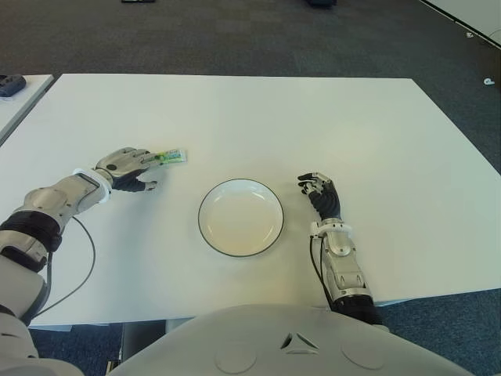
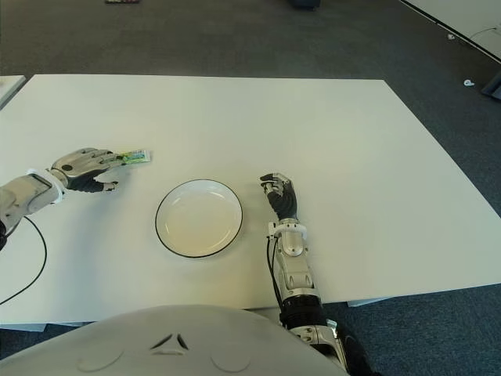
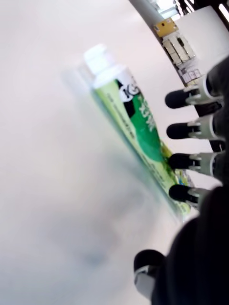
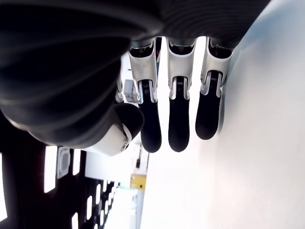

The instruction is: Put the toothpaste on the table into the plate.

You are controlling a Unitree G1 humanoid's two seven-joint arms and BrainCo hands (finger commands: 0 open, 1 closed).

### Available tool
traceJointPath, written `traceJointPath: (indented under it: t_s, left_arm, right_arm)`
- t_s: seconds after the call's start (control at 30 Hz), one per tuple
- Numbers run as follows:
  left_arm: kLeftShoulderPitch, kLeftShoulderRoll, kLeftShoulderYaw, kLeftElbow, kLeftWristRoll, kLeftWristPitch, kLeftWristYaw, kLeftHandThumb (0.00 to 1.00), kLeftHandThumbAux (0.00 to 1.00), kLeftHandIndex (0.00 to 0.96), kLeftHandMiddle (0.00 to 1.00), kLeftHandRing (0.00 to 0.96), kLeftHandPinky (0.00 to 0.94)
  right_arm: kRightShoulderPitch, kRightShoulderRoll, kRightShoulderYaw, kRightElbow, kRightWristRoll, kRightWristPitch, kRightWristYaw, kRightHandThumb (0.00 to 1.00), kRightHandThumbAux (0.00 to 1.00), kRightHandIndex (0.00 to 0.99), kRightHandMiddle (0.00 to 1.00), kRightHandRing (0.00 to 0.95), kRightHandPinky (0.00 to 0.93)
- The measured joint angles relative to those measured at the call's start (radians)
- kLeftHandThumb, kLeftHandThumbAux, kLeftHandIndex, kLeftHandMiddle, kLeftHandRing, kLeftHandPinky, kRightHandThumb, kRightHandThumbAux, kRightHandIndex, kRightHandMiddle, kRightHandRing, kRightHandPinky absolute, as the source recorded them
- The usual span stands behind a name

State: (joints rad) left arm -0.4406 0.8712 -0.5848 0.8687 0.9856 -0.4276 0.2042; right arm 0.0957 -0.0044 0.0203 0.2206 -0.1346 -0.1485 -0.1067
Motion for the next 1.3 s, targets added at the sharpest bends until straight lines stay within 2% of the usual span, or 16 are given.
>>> traceJointPath:
  t_s: [0.13, 0.5, 1.3]
  left_arm:
    - [-0.034, -0.012, 0.012, 0.076, -0.013, 0.021, 0.004, 0.505, 0.179, 0.0, 0.0, 0.0, 0.0]
    - [-0.066, -0.043, 0.034, 0.165, -0.052, 0.115, 0.073, 0.479, 0.165, 0.0, 0.0, 0.0, 0.0]
    - [-0.098, -0.088, 0.096, 0.261, -0.166, 0.147, 0.146, 0.517, 0.139, 0.0, 0.0, 0.0, 0.0]
  right_arm:
    - [0.002, 0.0, 0.0, -0.003, 0.002, 0.0, 0.006, 0.708, 0.732, 0.418, 0.401, 0.385, 0.406]
    - [0.013, -0.001, -0.003, -0.016, 0.002, 0.001, 0.007, 0.71, 0.733, 0.418, 0.402, 0.386, 0.405]
    - [0.015, -0.001, -0.002, -0.02, 0.001, 0.005, 0.007, 0.71, 0.732, 0.418, 0.403, 0.392, 0.415]
